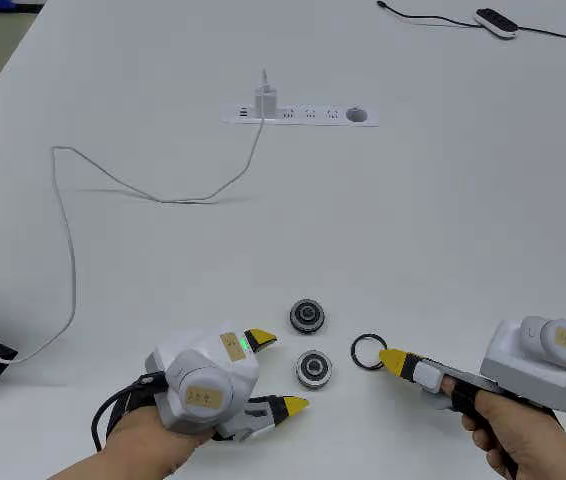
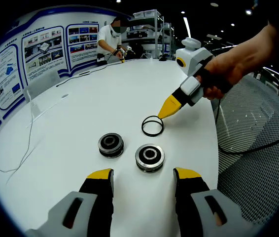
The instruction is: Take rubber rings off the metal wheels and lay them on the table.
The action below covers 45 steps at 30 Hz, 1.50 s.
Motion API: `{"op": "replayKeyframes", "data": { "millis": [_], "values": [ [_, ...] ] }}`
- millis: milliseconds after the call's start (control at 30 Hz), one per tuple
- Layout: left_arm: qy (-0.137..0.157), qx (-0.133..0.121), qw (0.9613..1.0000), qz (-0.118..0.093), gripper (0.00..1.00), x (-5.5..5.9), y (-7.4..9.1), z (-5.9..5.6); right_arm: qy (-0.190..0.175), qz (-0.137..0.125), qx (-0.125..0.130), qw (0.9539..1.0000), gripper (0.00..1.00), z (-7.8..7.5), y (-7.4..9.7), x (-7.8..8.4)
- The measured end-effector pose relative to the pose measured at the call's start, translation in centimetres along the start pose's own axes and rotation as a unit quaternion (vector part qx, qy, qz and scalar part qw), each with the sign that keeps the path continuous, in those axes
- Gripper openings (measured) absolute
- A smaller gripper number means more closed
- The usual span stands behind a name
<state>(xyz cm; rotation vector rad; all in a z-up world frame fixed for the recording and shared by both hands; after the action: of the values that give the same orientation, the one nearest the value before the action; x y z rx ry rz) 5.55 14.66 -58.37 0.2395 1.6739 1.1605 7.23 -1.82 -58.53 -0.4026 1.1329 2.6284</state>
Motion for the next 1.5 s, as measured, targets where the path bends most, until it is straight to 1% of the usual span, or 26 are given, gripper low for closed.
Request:
{"op": "replayKeyframes", "data": {
  "millis": [167, 233, 400, 667, 1033, 1233, 1367, 1500],
  "values": [
    [0.0, -0.001, 1.0, -0.001, 0.5, -0.1, 0.0, 0.0, 0.001, -0.002, 0.007, 1.0, 0.11, -0.2, 0.1, 0.0],
    [-0.001, 0.0, 1.0, -0.001, 0.5, -0.1, 0.0, 0.0, 0.007, -0.002, 0.015, 0.9999, 0.12, -0.4, 0.2, 0.0],
    [-0.002, -0.002, 1.0, -0.001, 0.5, -0.1, 0.1, 0.1, 0.007, -0.002, 0.014, 0.9999, 0.12, -0.3, 0.4, 0.1],
    [-0.002, -0.011, 0.9999, -0.007, 0.48, -0.7, 0.4, 0.3, 0.015, -0.001, -0.01, 0.9998, 0.1, 1.2, -0.3, -0.2],
    [0.013, -0.023, 0.9995, -0.019, 0.43, -1.9, 0.3, 1.7, 0.031, 0.012, -0.032, 0.9989, 0.09, 3.2, -1.7, -0.3],
    [0.017, -0.029, 0.9992, -0.022, 0.39, -2.6, 0.1, 2.1, 0.037, 0.015, -0.038, 0.9984, 0.08, 3.9, -2.2, -0.4],
    [0.017, -0.033, 0.9991, -0.022, 0.36, -3.1, -0.1, 2.5, 0.039, 0.015, -0.041, 0.9983, 0.08, 4.0, -2.4, -0.6],
    [0.016, -0.038, 0.9989, -0.021, 0.3, -3.6, -0.2, 2.9, 0.04, 0.015, -0.042, 0.9982, 0.07, 4.1, -2.6, -0.8]
  ]
}}
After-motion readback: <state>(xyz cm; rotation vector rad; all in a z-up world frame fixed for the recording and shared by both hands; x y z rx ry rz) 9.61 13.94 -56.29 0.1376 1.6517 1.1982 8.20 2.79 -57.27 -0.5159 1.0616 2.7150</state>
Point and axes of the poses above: the centre of the closed fingertips' face, and the gripper's own axes: y roughly backward along the fingers, z roughly to its left, x roughly out of its underside, the point moved 4 cm from there along y, roughly backward along the fingers, and after that the axes turned 13 degrees about z, right-handed, at the moved point
